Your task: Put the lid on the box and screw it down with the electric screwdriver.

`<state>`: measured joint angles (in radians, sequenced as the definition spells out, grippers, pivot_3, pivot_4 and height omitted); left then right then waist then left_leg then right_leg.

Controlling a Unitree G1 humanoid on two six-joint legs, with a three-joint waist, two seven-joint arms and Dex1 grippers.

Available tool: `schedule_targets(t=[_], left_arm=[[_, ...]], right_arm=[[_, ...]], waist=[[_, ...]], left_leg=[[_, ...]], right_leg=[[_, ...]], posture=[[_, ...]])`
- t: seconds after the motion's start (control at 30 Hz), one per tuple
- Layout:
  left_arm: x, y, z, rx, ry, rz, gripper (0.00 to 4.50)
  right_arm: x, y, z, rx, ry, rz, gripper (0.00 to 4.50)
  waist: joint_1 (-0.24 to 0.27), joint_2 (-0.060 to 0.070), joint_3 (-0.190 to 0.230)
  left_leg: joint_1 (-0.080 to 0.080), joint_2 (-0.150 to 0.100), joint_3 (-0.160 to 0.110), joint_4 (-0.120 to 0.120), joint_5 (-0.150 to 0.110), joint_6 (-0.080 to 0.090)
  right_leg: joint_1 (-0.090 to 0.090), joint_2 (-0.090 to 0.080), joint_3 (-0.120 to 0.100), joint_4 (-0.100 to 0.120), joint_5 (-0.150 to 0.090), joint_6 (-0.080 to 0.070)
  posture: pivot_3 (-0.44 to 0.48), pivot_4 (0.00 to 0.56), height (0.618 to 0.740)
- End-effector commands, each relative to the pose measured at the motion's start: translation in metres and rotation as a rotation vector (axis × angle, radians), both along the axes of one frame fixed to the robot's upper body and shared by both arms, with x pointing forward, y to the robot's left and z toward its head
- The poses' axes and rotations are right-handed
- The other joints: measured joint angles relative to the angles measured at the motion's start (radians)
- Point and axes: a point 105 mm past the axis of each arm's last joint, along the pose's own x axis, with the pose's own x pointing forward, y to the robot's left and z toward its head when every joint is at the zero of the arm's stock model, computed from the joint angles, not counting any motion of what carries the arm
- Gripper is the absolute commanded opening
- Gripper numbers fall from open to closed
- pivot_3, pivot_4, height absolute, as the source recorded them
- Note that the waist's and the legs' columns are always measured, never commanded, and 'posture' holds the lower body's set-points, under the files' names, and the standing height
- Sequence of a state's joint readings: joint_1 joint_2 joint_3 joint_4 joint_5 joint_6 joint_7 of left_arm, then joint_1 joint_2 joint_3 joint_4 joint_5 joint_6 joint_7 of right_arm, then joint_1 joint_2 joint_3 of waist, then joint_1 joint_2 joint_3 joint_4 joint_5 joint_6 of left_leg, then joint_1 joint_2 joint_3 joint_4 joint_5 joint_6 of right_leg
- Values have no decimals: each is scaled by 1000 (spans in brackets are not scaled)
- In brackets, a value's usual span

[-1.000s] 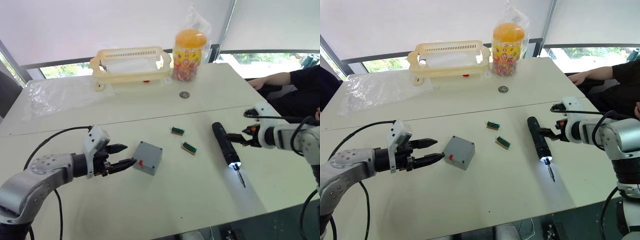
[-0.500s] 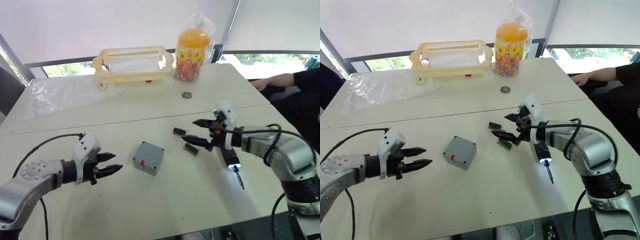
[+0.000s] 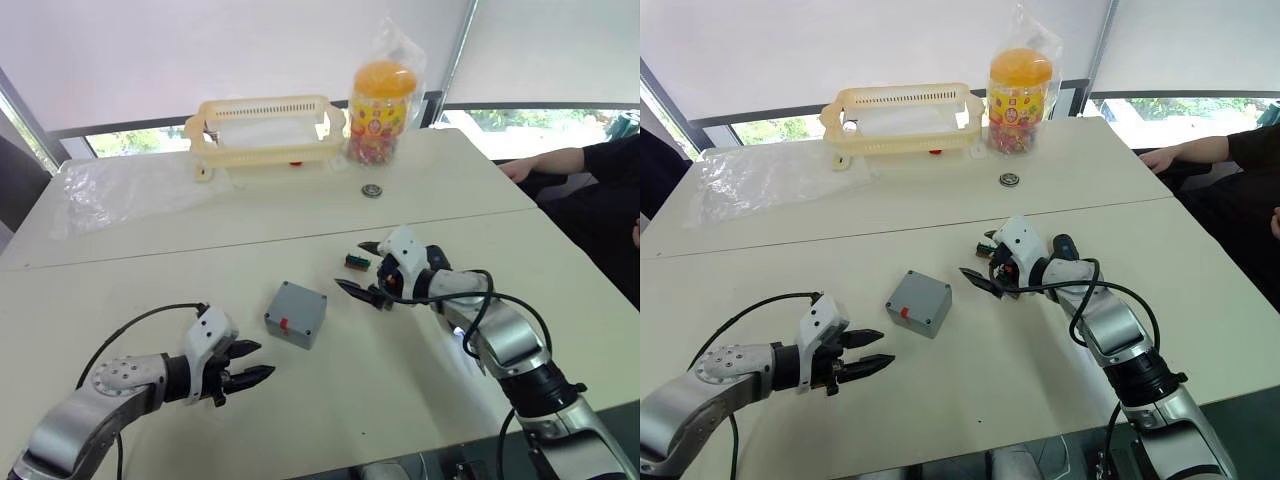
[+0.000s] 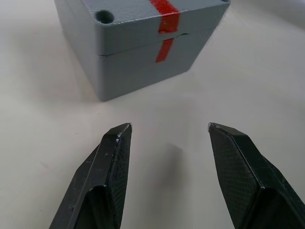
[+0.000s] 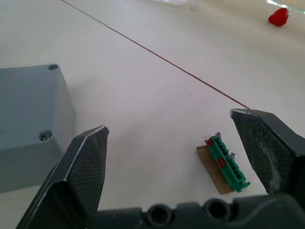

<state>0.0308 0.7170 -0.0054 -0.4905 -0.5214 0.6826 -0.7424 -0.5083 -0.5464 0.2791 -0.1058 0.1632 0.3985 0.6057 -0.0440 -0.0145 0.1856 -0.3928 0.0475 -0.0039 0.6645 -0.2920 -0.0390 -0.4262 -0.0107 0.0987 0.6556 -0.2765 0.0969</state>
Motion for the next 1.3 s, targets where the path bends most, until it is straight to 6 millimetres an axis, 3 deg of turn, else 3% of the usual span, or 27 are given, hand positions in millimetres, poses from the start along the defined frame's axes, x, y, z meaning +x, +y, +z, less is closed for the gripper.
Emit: schedule_targets(t=[0.03, 0.43, 0.77, 1.3], left_arm=[[15, -3, 2, -9, -66, 53, 2613], [31, -4, 5, -3, -121, 76, 2613], [46, 2, 6, 27, -167, 132, 2613], [53, 5, 6, 62, -200, 131, 2613]], right_arm=[[-4, 15, -2, -35, -68, 54, 4500], [-3, 25, -13, -76, -102, 70, 4500], [-23, 27, -17, -65, -61, 111, 4500], [-48, 32, -23, -53, 4, 154, 4500]], waist=[[0, 0, 0], [0, -1, 0], [0, -1, -1], [0, -1, -1]], left_leg=[[0, 0, 0, 0, 0, 0], [0, 0, -1, 0, 1, -1], [2, 0, -1, 1, 1, -1], [2, 0, -2, 1, 1, -1]], right_leg=[[0, 0, 0, 0, 0, 0], [0, 0, 0, 2, 0, 0], [0, 0, 0, 6, 0, 0], [0, 0, -1, 7, 0, 0]], posture=[[0, 150, 740], [0, 150, 740], [0, 150, 740], [0, 150, 740]])
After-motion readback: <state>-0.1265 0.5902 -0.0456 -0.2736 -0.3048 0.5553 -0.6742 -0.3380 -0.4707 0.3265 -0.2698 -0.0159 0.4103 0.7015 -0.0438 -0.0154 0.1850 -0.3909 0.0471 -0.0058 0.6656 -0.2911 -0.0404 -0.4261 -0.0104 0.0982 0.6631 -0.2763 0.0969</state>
